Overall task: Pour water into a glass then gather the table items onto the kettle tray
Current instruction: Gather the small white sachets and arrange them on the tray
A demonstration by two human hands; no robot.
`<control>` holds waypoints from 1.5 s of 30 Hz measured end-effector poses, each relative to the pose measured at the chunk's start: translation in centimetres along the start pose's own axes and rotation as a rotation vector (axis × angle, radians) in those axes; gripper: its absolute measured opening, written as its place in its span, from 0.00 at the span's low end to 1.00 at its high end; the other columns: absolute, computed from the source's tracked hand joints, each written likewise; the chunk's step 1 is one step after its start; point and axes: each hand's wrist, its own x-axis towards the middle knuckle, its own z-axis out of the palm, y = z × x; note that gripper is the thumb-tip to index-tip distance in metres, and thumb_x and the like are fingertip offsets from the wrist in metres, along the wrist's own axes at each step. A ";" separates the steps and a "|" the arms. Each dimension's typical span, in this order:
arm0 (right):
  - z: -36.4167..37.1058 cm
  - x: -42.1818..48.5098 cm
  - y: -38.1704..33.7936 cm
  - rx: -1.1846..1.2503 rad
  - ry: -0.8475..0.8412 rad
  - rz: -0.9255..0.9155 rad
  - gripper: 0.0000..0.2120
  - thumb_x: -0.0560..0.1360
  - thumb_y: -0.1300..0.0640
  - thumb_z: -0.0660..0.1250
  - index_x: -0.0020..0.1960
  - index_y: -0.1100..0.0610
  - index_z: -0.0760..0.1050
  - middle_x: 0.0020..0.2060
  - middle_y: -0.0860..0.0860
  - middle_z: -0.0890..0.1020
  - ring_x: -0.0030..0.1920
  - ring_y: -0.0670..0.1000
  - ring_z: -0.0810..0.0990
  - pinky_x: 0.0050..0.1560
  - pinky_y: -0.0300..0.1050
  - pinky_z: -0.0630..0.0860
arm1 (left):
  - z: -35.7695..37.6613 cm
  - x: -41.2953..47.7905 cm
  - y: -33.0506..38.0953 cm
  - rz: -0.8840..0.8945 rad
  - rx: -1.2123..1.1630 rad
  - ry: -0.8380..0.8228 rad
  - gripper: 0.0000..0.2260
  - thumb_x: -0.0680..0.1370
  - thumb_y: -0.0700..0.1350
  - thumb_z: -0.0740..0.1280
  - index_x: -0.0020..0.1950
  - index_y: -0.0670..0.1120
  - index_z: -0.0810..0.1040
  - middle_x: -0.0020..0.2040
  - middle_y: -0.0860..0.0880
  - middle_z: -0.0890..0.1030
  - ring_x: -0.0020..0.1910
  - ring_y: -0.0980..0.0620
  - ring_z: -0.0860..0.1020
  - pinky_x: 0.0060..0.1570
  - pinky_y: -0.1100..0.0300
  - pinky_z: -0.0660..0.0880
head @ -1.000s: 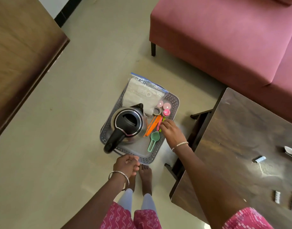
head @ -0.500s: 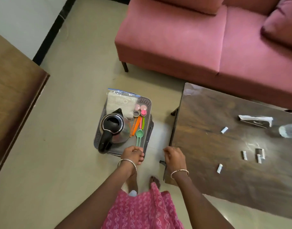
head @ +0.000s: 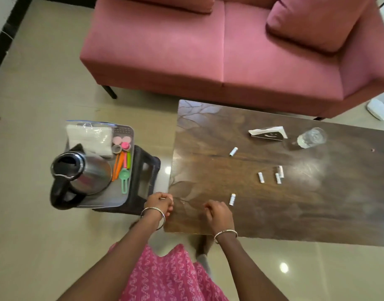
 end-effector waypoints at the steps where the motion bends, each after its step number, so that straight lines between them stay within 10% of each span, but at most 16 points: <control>1: -0.8 -0.2 1.7 0.008 0.010 0.003 0.06 0.74 0.62 0.65 0.47 0.57 0.80 0.44 0.53 0.84 0.47 0.57 0.78 0.48 0.48 0.70 | 1.8 -0.4 -0.2 0.008 0.016 0.017 0.07 0.73 0.35 0.66 0.39 0.44 0.80 0.34 0.44 0.81 0.29 0.50 0.76 0.28 0.62 0.74; 27: -9.1 11.1 27.8 0.348 0.101 0.405 0.08 0.74 0.57 0.71 0.52 0.57 0.80 0.43 0.53 0.85 0.45 0.54 0.83 0.52 0.48 0.78 | 29.9 1.4 -1.5 0.082 0.948 0.165 0.15 0.73 0.53 0.71 0.53 0.46 0.79 0.52 0.43 0.82 0.53 0.42 0.80 0.47 0.53 0.76; 39: -5.8 16.0 28.4 0.135 0.042 0.371 0.14 0.75 0.56 0.70 0.58 0.58 0.75 0.54 0.55 0.79 0.55 0.55 0.78 0.57 0.49 0.74 | 31.1 4.1 -3.0 0.177 0.994 0.191 0.08 0.76 0.49 0.66 0.51 0.47 0.75 0.49 0.47 0.80 0.49 0.44 0.79 0.41 0.55 0.73; 45: -5.1 15.7 28.6 0.142 0.047 0.358 0.06 0.75 0.59 0.68 0.49 0.60 0.76 0.48 0.55 0.80 0.50 0.56 0.80 0.53 0.52 0.75 | 29.9 4.5 -2.7 0.184 0.650 0.186 0.05 0.71 0.50 0.70 0.41 0.51 0.76 0.36 0.53 0.81 0.39 0.50 0.80 0.39 0.58 0.74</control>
